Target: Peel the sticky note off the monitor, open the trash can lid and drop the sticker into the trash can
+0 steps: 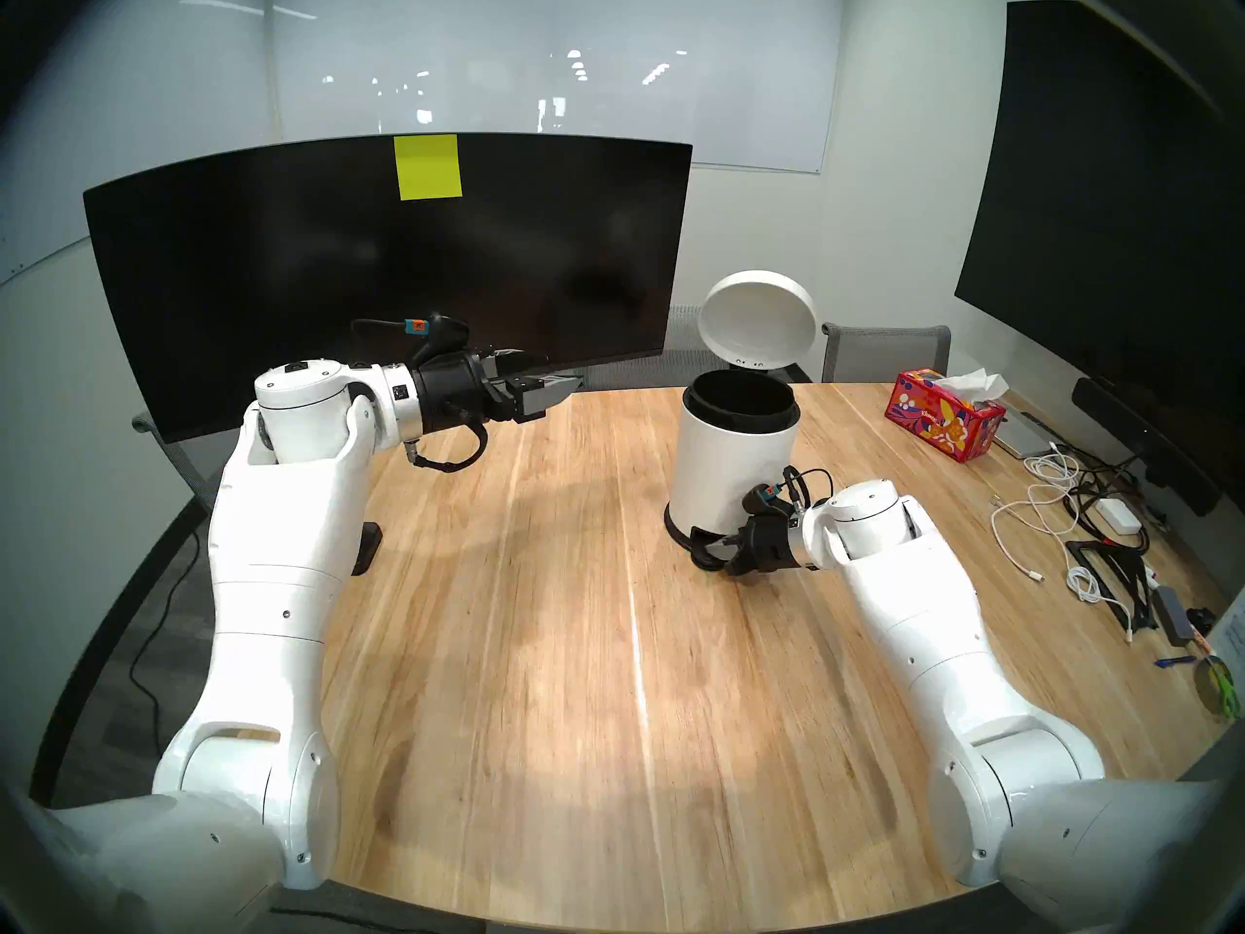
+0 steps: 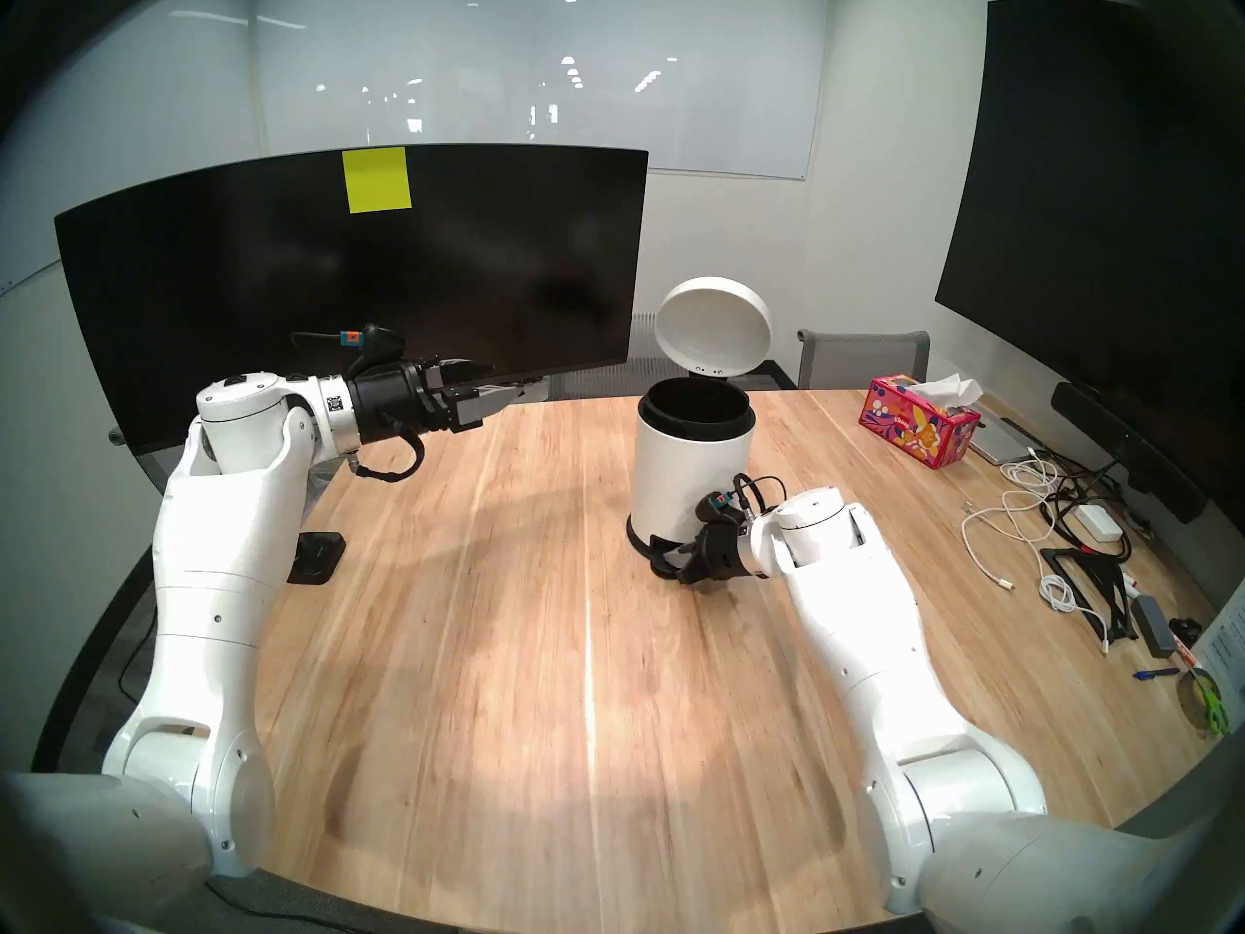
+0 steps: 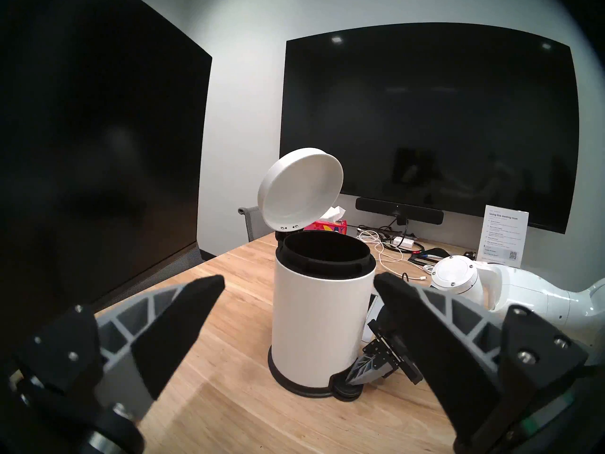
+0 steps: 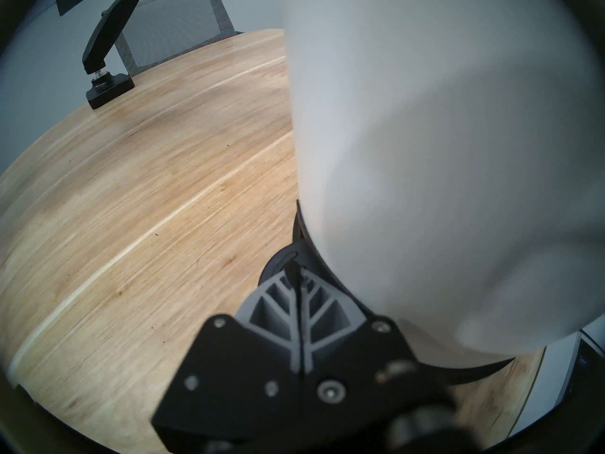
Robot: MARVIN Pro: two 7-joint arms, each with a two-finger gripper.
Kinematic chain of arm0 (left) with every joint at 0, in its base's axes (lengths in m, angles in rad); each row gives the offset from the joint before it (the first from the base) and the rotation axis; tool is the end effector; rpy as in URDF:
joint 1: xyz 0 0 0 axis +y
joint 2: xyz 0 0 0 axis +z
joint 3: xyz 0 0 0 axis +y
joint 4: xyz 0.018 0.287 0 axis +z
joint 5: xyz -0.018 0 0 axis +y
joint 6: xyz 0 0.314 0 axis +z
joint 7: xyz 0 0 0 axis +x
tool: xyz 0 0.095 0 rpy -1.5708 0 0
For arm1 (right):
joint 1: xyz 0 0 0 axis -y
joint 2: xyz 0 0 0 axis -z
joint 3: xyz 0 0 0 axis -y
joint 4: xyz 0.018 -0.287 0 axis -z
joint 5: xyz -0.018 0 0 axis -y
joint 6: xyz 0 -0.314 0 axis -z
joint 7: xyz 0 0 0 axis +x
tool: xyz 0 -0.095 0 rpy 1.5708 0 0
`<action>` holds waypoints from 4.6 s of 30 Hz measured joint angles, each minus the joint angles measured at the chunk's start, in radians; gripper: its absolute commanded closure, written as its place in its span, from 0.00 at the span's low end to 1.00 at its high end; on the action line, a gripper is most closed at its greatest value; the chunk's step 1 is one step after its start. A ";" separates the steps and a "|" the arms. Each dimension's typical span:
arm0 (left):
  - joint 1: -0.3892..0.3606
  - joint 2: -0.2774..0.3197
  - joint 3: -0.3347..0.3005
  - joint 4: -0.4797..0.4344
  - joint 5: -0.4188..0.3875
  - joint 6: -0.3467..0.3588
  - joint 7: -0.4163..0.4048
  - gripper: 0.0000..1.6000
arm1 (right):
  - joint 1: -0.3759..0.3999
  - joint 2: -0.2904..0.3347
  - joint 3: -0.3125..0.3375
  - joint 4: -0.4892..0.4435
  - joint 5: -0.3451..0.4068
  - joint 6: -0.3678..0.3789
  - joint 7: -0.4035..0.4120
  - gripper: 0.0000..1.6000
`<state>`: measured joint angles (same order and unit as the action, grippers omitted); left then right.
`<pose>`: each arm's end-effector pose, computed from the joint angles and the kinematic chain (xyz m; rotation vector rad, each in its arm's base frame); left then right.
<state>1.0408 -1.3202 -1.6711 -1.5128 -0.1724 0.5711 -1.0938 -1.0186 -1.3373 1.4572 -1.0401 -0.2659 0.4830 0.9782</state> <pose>0.4921 0.0344 -0.1011 1.6955 -0.8186 1.5689 0.5248 -0.0211 -0.3029 -2.3525 -0.9715 -1.0838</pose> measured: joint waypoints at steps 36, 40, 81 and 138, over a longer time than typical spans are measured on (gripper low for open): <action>-0.001 -0.008 -0.006 0.001 0.006 -0.001 -0.003 0.00 | 0.000 0.000 0.000 0.000 0.000 0.000 0.000 1.00; -0.001 -0.009 -0.006 0.001 0.006 -0.001 -0.003 0.00 | 0.000 0.000 0.000 0.000 0.000 0.000 0.000 1.00; 0.125 -0.121 -0.089 -0.146 0.005 -0.092 0.179 0.00 | 0.000 0.000 0.000 0.000 0.000 0.000 0.000 1.00; -0.004 -0.222 -0.287 0.120 -0.144 -0.478 0.229 0.00 | 0.000 0.000 0.000 0.000 0.000 0.000 0.000 1.00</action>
<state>1.0369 -1.5420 -1.9577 -1.3924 -0.3163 0.0931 -0.8652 -1.0187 -1.3372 1.4572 -1.0400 -0.2659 0.4830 0.9782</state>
